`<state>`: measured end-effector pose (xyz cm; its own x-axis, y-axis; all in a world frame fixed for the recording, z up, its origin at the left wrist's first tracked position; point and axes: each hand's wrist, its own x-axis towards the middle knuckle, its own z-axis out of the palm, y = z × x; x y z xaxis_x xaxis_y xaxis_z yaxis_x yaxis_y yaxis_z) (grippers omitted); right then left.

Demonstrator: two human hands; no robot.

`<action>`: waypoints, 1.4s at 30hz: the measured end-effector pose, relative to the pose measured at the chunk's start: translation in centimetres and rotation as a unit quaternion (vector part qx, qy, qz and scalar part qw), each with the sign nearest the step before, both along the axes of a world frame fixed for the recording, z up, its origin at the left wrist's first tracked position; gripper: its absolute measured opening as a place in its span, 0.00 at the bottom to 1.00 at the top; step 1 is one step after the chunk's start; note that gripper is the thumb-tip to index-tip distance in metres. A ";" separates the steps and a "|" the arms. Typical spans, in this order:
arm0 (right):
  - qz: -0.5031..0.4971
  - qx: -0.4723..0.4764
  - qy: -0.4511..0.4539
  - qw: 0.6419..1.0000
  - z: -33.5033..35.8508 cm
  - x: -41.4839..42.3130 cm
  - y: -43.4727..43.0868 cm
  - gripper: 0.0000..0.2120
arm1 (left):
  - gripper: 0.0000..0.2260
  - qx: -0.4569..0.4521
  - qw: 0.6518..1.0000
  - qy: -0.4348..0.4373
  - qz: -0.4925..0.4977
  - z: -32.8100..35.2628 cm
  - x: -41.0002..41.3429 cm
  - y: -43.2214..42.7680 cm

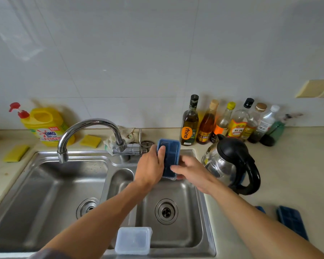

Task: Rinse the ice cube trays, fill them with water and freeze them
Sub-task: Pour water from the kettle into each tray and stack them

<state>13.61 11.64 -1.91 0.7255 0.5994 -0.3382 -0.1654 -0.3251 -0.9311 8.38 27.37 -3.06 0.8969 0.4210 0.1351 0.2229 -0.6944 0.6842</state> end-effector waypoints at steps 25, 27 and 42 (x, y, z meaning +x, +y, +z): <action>-0.174 -0.077 -0.027 0.981 0.4 -0.4 -33.1 0.06 | 0.13 -0.185 0.976 0.080 -0.084 -0.4 1.8 -32.5; -0.198 -0.112 -0.003 0.974 -0.7 -0.1 -36.0 0.06 | 0.14 -0.203 0.964 0.139 -0.103 -1.6 2.3 -35.2; -0.187 -0.234 0.037 0.953 -9.8 -0.6 -41.6 0.10 | 0.19 -0.244 0.898 0.343 -0.125 -7.2 3.2 -41.7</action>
